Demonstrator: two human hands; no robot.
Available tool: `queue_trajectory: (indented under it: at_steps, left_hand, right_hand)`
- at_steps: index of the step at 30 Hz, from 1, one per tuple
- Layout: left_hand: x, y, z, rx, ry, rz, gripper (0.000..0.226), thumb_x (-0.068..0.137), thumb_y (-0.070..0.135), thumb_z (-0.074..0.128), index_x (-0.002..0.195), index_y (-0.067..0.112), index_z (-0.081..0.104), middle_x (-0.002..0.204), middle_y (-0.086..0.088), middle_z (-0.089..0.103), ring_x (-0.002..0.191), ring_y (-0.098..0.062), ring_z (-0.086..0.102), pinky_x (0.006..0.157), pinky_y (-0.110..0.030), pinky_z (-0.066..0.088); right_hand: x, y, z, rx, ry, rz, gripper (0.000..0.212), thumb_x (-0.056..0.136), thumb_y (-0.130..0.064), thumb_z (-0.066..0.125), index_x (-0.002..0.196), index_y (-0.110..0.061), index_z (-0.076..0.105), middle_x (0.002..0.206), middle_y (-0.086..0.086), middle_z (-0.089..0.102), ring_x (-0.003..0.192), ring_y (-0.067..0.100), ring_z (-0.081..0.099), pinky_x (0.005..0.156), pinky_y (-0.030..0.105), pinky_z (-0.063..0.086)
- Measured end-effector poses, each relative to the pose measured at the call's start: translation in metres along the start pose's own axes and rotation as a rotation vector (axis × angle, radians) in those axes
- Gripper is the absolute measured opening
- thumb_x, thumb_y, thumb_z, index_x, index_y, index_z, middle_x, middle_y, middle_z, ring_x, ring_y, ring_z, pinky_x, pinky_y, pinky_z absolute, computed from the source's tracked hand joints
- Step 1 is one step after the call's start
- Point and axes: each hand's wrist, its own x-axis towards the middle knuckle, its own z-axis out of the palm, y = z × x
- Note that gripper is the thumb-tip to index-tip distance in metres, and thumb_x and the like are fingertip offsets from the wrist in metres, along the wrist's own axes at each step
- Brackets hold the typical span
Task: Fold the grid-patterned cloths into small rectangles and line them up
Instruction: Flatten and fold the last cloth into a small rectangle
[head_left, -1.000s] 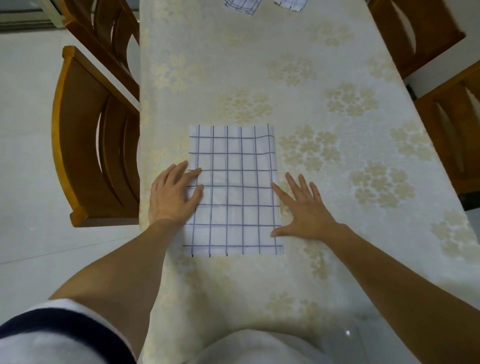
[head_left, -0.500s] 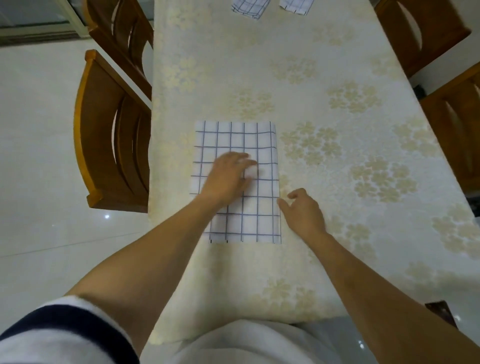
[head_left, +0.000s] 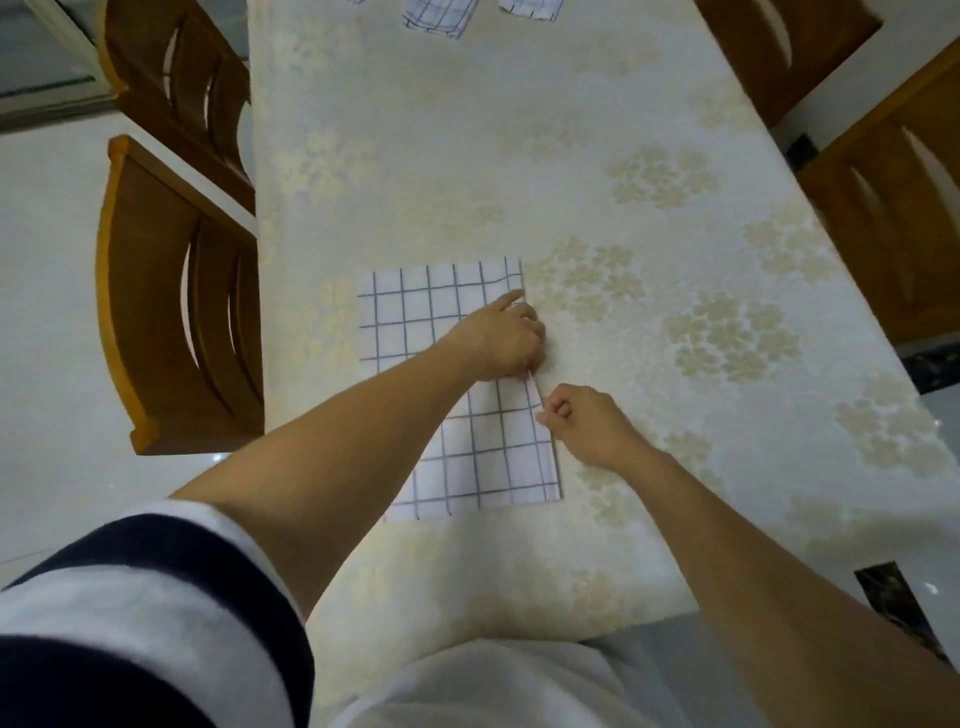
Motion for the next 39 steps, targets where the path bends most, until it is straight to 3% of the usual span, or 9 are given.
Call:
queue_trajectory:
  at_steps: [5,7,9,13,20,24,28,33,39]
  left_hand:
    - [-0.004,-0.018,-0.009,-0.107,0.062,-0.048,0.021,0.102,0.037,0.052,0.109,0.031,0.071,0.110,0.007,0.071,0.120,-0.018,0.055,0.124,-0.046,0.004]
    - [-0.011,-0.026,-0.011,-0.220,0.070,-0.133,0.023,0.104,0.037,0.051,0.111,0.028,0.071,0.111,0.005,0.073,0.111,-0.021,0.061,0.120,-0.041,0.020]
    - [-0.019,-0.034,-0.011,-0.379,0.074,-0.223,0.024,0.104,0.037,0.052,0.106,0.022,0.071,0.103,-0.001,0.073,0.096,-0.026,0.063,0.094,-0.037,0.044]
    - [-0.038,-0.049,0.003,-0.754,0.082,-0.367,0.040,0.103,0.034,0.055,0.070,0.013,0.050,0.062,-0.002,0.045,0.063,-0.022,0.045,0.061,-0.031,0.030]
    - [-0.079,-0.061,0.041,-1.208,0.134,-0.688,0.025,0.097,0.042,0.064,0.084,0.020,0.069,0.087,-0.002,0.067,0.079,-0.017,0.057,0.078,-0.027,0.042]
    - [-0.102,-0.056,0.047,-1.660,-0.095,-0.735,0.017,0.096,0.031,0.066,0.103,0.017,0.074,0.121,0.006,0.062,0.113,-0.010,0.052,0.098,-0.026,0.038]
    - [-0.104,-0.051,0.060,-1.430,-0.022,-0.875,0.019,0.095,0.036,0.069,0.087,0.018,0.072,0.072,0.003,0.060,0.065,-0.014,0.051,0.058,-0.020,0.041]
    - [-0.098,-0.049,0.063,-1.042,0.175,-0.811,0.017,0.096,0.034,0.066,0.095,0.018,0.073,0.099,0.001,0.071,0.091,-0.014,0.061,0.079,-0.023,0.040]
    - [-0.113,-0.052,0.071,-1.019,0.239,-0.885,0.019,0.096,0.042,0.065,0.092,0.024,0.070,0.091,-0.002,0.070,0.086,-0.018,0.061,0.065,-0.022,0.041]
  right_hand:
    - [0.009,0.032,-0.056,-0.076,-0.197,-0.004,0.013,0.094,-0.027,0.067,0.085,-0.019,0.064,0.076,0.000,0.071,0.069,0.008,0.069,0.062,0.023,0.050]
    - [0.015,0.039,-0.080,-0.173,-0.275,0.000,0.014,0.095,-0.025,0.065,0.083,-0.018,0.063,0.074,-0.002,0.071,0.065,0.006,0.068,0.062,0.019,0.047]
    - [0.024,0.042,-0.101,-0.287,-0.308,0.014,0.015,0.097,-0.025,0.063,0.084,-0.017,0.062,0.077,0.002,0.071,0.071,0.014,0.067,0.063,0.024,0.046]
    - [0.047,0.040,-0.123,-0.222,-0.040,0.010,0.011,0.098,-0.029,0.059,0.094,-0.020,0.064,0.094,0.001,0.066,0.082,0.017,0.061,0.066,0.029,0.044]
    - [0.066,0.034,-0.113,-0.027,0.092,0.012,0.027,0.094,-0.036,0.066,0.096,-0.010,0.074,0.115,0.008,0.070,0.112,0.024,0.061,0.089,0.031,0.044]
    - [0.072,0.030,-0.133,0.050,-0.103,0.092,0.030,0.090,-0.038,0.070,0.088,-0.009,0.076,0.083,0.016,0.071,0.068,0.024,0.058,0.070,0.033,0.046]
    - [0.091,0.019,-0.133,-0.004,-0.014,0.029,0.024,0.090,-0.031,0.072,0.081,-0.009,0.071,0.071,0.008,0.067,0.066,0.024,0.062,0.069,0.033,0.049]
    - [0.112,0.019,-0.105,-0.192,0.143,-0.050,0.022,0.091,-0.035,0.070,0.097,-0.013,0.069,0.108,0.010,0.069,0.105,0.028,0.063,0.087,0.033,0.049]
    - [0.116,0.039,-0.097,-0.138,0.244,-0.072,0.022,0.090,-0.040,0.069,0.093,-0.018,0.065,0.101,0.007,0.069,0.095,0.024,0.064,0.078,0.030,0.046]
